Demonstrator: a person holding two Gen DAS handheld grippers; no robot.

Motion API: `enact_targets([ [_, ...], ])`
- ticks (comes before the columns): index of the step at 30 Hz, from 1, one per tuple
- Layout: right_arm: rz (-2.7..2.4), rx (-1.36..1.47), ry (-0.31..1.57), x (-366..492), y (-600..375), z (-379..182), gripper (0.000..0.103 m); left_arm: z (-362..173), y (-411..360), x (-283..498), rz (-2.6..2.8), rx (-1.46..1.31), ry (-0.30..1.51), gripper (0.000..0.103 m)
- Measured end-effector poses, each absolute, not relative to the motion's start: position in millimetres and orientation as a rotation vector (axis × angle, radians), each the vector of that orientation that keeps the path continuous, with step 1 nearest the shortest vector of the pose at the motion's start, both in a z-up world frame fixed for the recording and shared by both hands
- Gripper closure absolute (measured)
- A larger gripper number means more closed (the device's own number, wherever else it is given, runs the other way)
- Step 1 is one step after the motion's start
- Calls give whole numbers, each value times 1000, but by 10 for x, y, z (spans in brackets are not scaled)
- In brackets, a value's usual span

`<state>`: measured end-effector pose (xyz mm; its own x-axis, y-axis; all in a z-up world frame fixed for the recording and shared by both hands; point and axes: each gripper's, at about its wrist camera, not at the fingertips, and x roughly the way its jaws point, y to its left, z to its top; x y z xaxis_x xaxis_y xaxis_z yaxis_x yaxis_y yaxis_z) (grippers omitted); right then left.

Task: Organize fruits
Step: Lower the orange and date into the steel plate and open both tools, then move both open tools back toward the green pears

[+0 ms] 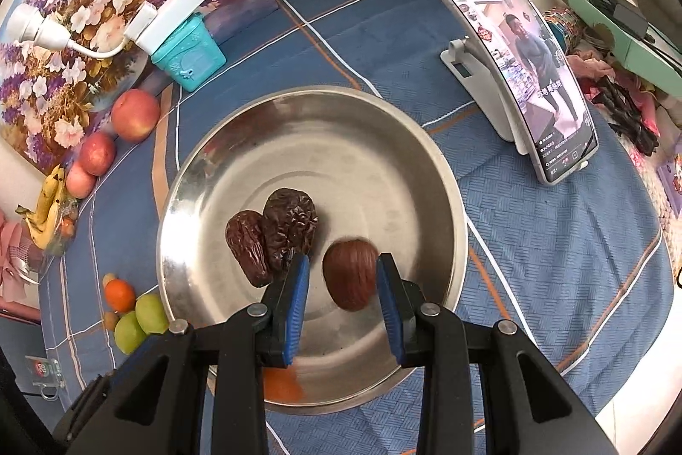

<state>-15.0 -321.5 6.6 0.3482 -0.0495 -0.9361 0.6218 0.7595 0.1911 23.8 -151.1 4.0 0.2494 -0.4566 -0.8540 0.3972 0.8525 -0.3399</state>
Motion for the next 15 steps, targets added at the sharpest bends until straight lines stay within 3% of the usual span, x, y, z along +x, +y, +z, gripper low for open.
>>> enact_targets([
  [8, -465, 573, 1162, -120, -3184, 44, 68, -27, -1179, 390, -414, -85, 1212, 38],
  [15, -443, 523, 1184, -61, -3075, 32, 68, -42, -659, 530, -226, -140, 1212, 37],
])
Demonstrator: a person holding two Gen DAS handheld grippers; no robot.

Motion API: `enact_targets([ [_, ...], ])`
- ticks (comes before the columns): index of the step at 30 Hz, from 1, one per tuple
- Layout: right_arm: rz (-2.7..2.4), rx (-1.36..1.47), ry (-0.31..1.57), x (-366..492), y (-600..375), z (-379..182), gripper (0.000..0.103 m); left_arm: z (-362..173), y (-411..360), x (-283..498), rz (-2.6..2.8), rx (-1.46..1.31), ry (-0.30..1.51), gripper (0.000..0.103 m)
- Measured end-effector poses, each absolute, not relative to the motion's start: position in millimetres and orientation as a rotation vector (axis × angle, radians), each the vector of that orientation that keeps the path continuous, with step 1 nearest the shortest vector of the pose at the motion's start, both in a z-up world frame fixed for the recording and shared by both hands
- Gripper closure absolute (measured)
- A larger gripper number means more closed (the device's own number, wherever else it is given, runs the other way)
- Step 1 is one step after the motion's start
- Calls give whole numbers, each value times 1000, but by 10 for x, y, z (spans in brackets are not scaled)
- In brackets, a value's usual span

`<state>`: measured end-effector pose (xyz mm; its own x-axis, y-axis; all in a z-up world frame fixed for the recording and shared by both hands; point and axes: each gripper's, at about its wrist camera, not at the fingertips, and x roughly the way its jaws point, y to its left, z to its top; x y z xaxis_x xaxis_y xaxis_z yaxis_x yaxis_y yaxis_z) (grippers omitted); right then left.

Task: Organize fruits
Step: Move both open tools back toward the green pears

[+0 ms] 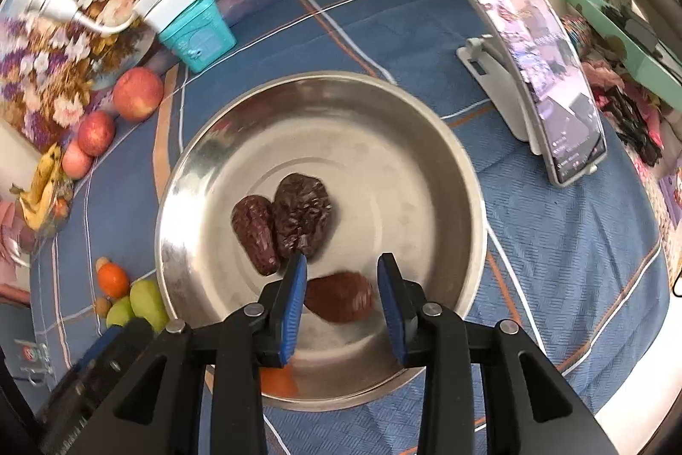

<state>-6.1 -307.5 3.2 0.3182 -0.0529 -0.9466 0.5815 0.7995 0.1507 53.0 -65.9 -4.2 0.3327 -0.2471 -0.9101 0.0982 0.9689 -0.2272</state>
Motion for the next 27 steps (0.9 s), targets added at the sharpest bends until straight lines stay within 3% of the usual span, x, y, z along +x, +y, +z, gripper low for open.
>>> enact_targets([
  [14, -337, 379, 1181, 99, -2632, 134, 68, 39, -254, 629, -126, -191, 1169, 34],
  [16, -336, 379, 1179, 99, -2620, 138, 68, 16, -278, 635, -127, -175, 1181, 26],
  [18, -335, 378, 1178, 110, -2612, 132, 68, -12, -311, 639, -113, -143, 1193, 5],
  [20, -334, 374, 1181, 111, -2600, 121, 68, -39, -345, 638, -95, -101, 1196, 0],
  [22, -337, 371, 1180, 117, -2592, 106, 50, -54, -369, 630, -90, -71, 1197, 0],
  [23, -343, 367, 1179, 120, -2594, 96, 26, -58, -378, 629, -88, -62, 1196, 0],
  [24, -351, 356, 1178, 125, -2593, 86, 14, -61, -379, 630, -87, -58, 1196, 0],
  [27, -364, 321, 1174, 138, -2587, 75, 14, -61, -374, 630, -84, -50, 1194, 0],
])
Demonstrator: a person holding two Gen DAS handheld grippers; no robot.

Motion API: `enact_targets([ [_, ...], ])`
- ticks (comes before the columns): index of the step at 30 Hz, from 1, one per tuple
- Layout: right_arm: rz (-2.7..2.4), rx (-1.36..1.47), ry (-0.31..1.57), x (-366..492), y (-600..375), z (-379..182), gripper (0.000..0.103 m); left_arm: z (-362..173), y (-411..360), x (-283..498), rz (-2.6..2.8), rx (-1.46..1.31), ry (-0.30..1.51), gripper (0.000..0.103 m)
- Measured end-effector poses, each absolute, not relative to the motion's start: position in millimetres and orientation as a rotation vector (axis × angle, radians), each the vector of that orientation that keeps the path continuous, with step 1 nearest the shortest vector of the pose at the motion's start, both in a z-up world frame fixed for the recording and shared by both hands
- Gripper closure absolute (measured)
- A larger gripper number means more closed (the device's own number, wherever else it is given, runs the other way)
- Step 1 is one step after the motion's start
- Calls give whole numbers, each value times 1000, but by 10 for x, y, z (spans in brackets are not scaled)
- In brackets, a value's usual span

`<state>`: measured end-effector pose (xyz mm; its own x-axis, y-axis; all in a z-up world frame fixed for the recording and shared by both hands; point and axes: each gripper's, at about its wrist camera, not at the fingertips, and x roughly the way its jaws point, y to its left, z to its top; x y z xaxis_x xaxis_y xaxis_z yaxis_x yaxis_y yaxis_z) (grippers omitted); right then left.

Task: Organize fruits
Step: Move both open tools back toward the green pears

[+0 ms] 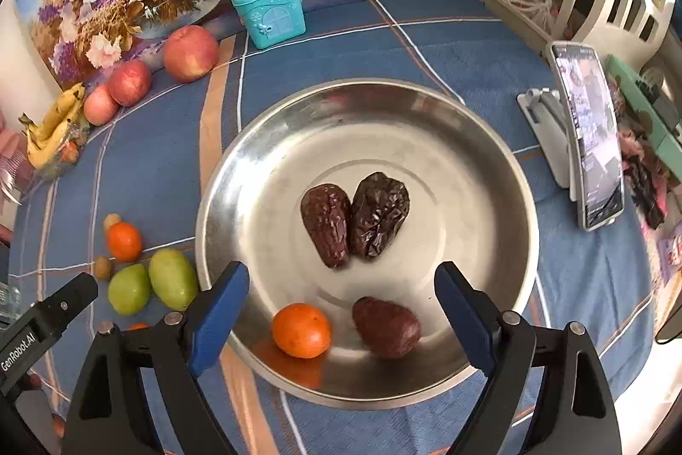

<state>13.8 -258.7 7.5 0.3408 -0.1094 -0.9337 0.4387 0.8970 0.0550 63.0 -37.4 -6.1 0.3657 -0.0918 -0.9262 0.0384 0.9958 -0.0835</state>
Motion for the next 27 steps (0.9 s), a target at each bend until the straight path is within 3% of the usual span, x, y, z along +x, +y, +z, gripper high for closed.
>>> enact_targets([
  [8, -365, 324, 1179, 140, -2601, 30, 14, -56, -299, 632, -55, -67, 1174, 0],
  [11, -371, 316, 1176, 138, -2595, 37, 4, -40, -270, 638, -50, -69, 1163, 0],
  [27, -296, 277, 1175, 214, -2363, 17, 4, -8, -16, 687, -36, -118, 1111, 0],
])
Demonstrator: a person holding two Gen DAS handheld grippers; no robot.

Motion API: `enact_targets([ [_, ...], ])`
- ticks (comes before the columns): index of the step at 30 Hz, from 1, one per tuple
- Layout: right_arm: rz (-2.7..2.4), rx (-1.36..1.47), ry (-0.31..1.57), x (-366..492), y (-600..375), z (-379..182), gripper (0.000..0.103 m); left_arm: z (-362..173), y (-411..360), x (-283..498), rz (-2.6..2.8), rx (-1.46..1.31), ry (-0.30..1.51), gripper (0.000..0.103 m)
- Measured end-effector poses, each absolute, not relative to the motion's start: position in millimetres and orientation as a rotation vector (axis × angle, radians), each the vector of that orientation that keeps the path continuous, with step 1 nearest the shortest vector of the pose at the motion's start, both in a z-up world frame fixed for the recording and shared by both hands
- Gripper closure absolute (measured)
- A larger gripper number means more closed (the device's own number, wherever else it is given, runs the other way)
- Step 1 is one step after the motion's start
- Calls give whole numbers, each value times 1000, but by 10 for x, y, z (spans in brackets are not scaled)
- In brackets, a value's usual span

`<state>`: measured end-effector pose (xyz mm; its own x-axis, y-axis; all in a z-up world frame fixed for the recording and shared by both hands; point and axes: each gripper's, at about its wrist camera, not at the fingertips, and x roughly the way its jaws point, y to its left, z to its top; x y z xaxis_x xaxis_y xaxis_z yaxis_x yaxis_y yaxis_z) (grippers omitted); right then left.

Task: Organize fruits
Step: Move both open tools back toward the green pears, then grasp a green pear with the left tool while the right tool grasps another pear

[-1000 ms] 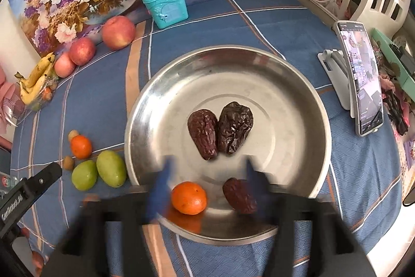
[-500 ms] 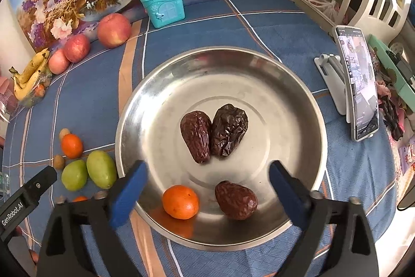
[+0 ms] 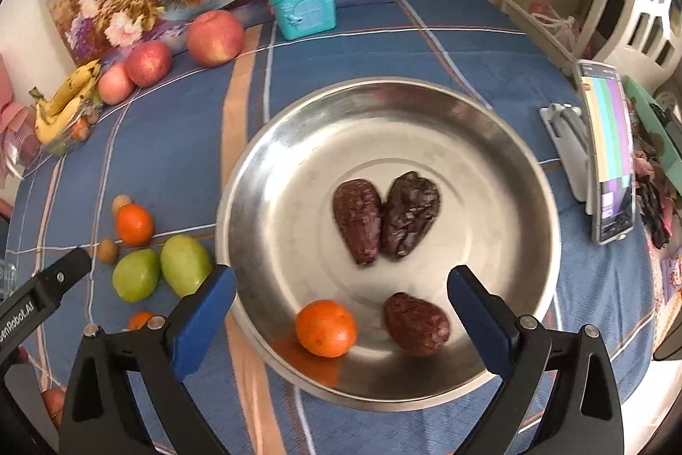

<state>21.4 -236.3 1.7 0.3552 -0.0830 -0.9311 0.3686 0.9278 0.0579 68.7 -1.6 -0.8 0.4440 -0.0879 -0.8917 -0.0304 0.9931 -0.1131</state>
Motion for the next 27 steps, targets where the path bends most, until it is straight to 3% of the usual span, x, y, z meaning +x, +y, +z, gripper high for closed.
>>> enact_targets([
  [27, -39, 213, 1124, 512, -1747, 36, 4, -12, 71, 782, -141, -249, 1166, 1],
])
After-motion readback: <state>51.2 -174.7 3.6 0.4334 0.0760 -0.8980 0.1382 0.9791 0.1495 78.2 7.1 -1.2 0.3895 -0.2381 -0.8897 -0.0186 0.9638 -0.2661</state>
